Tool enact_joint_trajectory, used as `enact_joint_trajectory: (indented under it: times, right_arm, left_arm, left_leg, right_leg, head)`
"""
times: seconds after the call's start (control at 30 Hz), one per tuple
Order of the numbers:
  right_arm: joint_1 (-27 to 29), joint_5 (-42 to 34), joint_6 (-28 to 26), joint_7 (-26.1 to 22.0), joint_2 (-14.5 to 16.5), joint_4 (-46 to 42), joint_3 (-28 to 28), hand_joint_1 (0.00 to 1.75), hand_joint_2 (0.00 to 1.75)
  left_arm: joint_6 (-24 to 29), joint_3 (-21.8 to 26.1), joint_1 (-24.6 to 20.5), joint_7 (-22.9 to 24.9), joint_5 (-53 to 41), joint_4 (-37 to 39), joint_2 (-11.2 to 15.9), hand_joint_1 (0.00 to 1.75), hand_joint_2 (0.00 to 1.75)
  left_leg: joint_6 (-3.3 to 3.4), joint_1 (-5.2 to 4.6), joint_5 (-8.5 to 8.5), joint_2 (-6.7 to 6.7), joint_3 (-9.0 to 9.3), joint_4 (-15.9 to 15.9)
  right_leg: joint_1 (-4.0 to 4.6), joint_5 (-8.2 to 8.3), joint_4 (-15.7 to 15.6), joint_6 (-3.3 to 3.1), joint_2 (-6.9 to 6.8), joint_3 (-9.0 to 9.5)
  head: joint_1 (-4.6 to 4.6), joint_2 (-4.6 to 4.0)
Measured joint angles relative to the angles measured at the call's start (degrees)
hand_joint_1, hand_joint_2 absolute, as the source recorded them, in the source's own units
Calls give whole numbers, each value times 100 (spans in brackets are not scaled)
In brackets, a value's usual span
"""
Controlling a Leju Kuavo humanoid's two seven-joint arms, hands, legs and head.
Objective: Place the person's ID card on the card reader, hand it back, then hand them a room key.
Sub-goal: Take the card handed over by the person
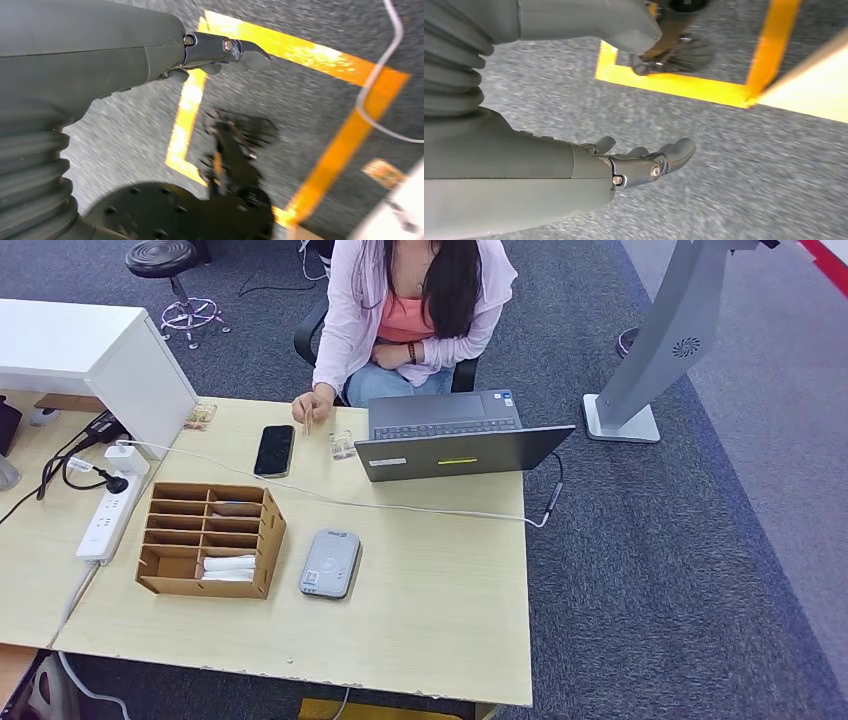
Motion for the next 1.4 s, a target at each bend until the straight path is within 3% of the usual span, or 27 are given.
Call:
enact_joint_trajectory:
  times: [0.43, 0.57, 0.73, 0.97, 1.2, 1.4]
  right_arm:
    - [-430, 1084, -535, -787, 199, 262, -1212, 0, 175]
    - [-487, 1390, -760, -836, 255, 382, -1579, 0, 0]
    - [-494, 1814, -1050, -511, 281, 513, -1836, 0, 0]
    - [-491, 2357, -1168, 222, 309, 645, -1926, 0, 0]
    - [-483, 2697, -1169, 780, 330, 729, -1958, 0, 0]
    - [-476, 2957, -1132, 1066, 338, 777, -1964, 0, 0]
  left_arm:
    - [-960, 976, -223, -1054, 1095, 183, 58, 0, 175]
    - [-1300, 1281, -245, -1437, 1315, 209, 103, 0, 175]
    - [-1753, 1767, -240, -1878, 1281, 129, 131, 0, 175]
    - [-2306, 2530, -202, -2131, 897, -419, 17, 0, 175]
    - [-2863, 3130, -175, -2077, 743, -1472, -275, 0, 175]
    - [-3012, 3214, -108, -1987, 766, -2686, -427, 0, 175]
  left_leg:
    - [0, 0, 0, 0, 0, 0]
    - [0, 0, 0, 0, 0, 0]
    - [0, 1, 0, 0, -1, 0]
    - [0, 0, 0, 0, 0, 0]
    - [-1, 0, 1, 0, 1, 0]
    - [-3, 1, 3, 1, 2, 0]
  right_leg:
    - [0, 0, 1, 0, 0, -1]
    - [1, 0, 1, 0, 0, -1]
    - [0, -1, 1, -1, 0, -2]
    - [0, -1, 1, 0, 0, -2]
    - [0, 1, 1, -1, 1, -1]
    - [1, 1, 2, -2, 2, -3]
  head:
    - [-1, 0]
    - [-1, 0]
    - [-2, 0]
    - [-2, 0]
    - [-3, 0]
    - [-1, 0]
